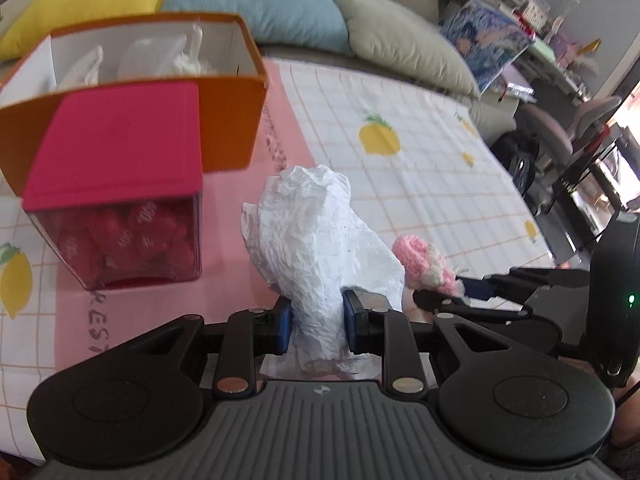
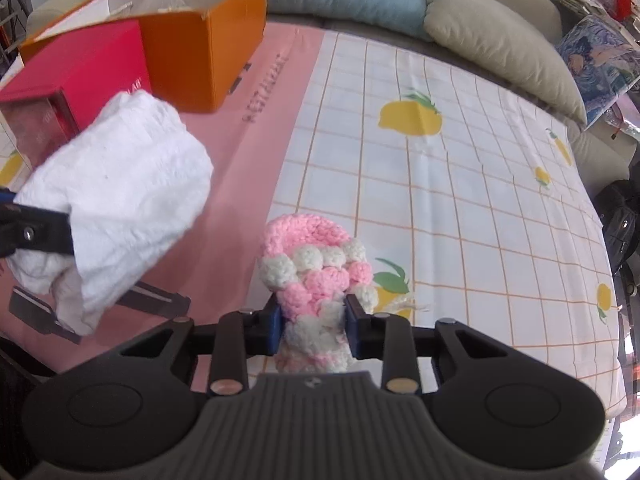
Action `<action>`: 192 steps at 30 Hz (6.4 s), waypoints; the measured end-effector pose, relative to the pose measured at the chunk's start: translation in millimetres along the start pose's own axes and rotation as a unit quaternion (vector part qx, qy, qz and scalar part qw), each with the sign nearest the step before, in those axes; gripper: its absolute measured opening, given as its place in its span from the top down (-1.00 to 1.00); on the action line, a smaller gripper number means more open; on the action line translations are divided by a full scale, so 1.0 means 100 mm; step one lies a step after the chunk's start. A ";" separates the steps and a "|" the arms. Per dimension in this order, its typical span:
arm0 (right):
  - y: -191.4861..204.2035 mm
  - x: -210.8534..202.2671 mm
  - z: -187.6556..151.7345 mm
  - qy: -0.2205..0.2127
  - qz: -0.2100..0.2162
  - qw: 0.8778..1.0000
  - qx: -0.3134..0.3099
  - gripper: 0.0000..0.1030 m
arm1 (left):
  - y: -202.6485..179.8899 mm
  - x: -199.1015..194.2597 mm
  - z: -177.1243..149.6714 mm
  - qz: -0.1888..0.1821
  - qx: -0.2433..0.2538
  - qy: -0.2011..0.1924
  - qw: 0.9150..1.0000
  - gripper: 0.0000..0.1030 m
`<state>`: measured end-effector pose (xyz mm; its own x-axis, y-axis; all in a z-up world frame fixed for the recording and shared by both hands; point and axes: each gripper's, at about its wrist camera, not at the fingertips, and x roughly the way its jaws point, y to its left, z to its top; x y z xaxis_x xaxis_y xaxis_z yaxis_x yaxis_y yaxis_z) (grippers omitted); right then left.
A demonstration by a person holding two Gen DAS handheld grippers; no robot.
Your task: Organize soft objects
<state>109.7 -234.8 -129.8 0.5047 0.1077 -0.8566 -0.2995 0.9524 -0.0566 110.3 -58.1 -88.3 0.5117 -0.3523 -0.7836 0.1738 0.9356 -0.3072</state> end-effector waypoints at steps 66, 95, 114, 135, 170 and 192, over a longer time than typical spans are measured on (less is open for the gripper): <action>1.27 0.84 2.81 -0.070 0.104 0.990 -0.068 -0.01 | 1.77 0.35 1.68 0.157 -0.020 -0.003 0.987 -0.62; 0.61 -1.87 1.77 -0.262 0.091 0.960 -0.039 -0.86 | 0.25 -1.89 1.02 0.123 0.036 -0.266 0.955 -0.74; 0.40 -1.88 0.09 -0.261 -0.044 0.958 0.108 -0.95 | -0.03 -1.45 -0.16 0.135 0.018 -0.177 0.975 -0.74; 0.51 -1.63 -0.05 -0.216 -0.036 0.969 0.112 -0.95 | 0.03 -1.34 -0.37 0.134 0.003 -0.147 0.980 -0.74; 0.52 -1.63 -0.07 -0.210 -0.033 0.970 0.119 -0.95 | 0.01 -1.32 -0.41 0.133 0.004 -0.137 0.981 -0.74; 0.52 -1.62 -0.05 -0.209 -0.032 0.970 0.118 -0.95 | 0.01 -1.31 -0.41 0.133 0.005 -0.137 0.982 -0.74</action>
<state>7.8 -204.0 3.5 0.8155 0.1054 -0.5690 -0.0882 0.9944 0.0579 9.0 -11.9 -7.8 0.7468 -0.0771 -0.6606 0.0101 0.9945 -0.1046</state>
